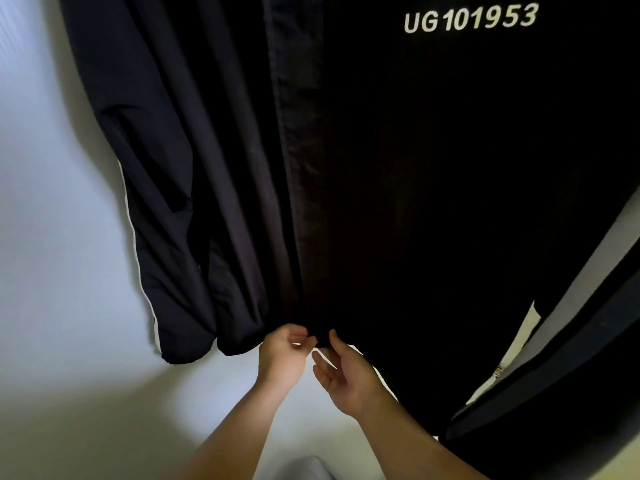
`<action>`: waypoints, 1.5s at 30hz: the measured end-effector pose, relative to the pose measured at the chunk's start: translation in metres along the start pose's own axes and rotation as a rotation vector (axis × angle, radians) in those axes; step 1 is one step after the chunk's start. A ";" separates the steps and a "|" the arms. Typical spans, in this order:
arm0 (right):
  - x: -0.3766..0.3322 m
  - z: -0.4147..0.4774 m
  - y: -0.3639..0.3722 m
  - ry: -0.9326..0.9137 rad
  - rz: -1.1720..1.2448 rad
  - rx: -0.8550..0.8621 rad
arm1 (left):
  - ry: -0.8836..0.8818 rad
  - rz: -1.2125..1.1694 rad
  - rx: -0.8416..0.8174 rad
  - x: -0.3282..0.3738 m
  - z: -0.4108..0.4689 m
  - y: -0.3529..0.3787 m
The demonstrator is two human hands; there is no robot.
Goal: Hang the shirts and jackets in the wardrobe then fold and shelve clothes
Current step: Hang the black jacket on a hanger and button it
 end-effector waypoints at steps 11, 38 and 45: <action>0.008 0.000 -0.002 0.000 -0.110 0.012 | -0.047 -0.138 0.010 -0.007 0.000 0.001; 0.002 0.003 0.005 -0.179 -0.182 0.104 | -0.016 0.082 0.023 -0.003 0.002 -0.012; -0.015 -0.029 0.012 0.166 -0.828 0.174 | 0.189 0.301 0.089 0.035 -0.012 -0.015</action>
Point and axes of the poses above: each hand's wrist, its own z-axis towards the middle knuckle, its own y-axis out of the palm, x = y × z, the point moved 3 cm from there along z, towards the middle knuckle, and after that the axes turned 6 degrees about -x, right-handed, at the moved point
